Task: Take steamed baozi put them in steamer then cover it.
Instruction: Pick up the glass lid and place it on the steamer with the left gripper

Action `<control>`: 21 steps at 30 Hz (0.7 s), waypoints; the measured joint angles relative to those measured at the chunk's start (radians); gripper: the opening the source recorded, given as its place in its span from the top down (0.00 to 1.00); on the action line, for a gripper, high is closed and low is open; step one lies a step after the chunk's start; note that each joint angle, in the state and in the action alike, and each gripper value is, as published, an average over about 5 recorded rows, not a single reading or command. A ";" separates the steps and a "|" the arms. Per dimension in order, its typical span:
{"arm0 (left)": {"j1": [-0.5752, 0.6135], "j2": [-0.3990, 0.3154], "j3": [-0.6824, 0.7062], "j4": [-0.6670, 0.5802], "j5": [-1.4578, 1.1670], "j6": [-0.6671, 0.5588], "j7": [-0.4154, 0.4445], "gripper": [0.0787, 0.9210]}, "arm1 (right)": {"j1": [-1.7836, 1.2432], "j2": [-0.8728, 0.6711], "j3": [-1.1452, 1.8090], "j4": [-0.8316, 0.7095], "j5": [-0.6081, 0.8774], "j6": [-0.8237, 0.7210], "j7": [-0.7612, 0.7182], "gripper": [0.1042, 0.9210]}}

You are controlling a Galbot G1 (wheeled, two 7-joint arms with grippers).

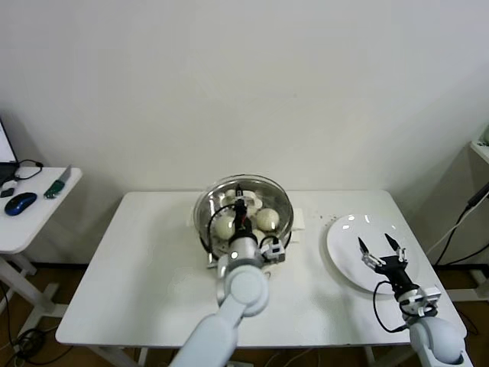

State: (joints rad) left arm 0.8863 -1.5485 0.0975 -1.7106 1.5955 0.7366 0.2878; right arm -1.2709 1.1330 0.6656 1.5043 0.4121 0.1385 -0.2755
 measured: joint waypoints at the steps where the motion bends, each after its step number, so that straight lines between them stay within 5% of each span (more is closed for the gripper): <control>1: -0.003 -0.003 0.000 0.008 0.001 0.000 0.000 0.92 | 0.000 0.001 0.000 -0.001 -0.001 0.000 0.000 0.12; 21: -0.036 -0.019 0.012 0.083 0.001 0.000 -0.006 0.92 | 0.009 0.004 -0.004 -0.010 -0.016 0.001 -0.001 0.12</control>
State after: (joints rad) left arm 0.8503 -1.5678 0.1098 -1.6275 1.5969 0.7364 0.2822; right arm -1.2621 1.1369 0.6613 1.4946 0.3963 0.1396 -0.2767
